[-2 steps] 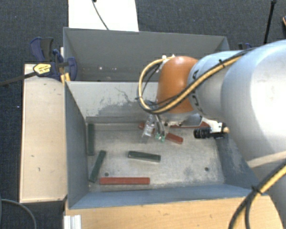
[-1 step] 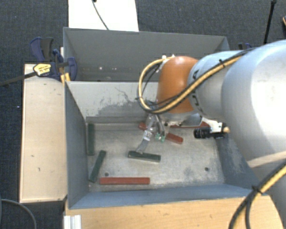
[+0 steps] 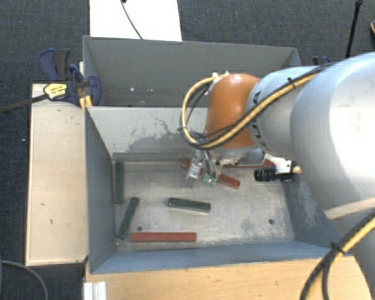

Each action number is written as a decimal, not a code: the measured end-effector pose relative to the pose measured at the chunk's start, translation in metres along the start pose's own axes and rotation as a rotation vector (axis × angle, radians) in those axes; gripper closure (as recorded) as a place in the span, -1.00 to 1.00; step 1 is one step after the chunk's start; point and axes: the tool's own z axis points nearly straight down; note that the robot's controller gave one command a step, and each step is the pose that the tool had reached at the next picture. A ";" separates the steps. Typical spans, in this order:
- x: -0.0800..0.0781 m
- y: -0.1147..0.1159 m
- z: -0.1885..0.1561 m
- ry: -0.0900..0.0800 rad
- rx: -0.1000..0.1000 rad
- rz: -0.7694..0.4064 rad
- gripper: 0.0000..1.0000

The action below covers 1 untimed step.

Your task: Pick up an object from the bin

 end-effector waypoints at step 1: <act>0.000 0.000 0.000 0.000 0.000 -0.002 -1.00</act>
Offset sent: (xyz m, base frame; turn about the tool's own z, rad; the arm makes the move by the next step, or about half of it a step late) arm 0.0000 0.0000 0.0000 0.0000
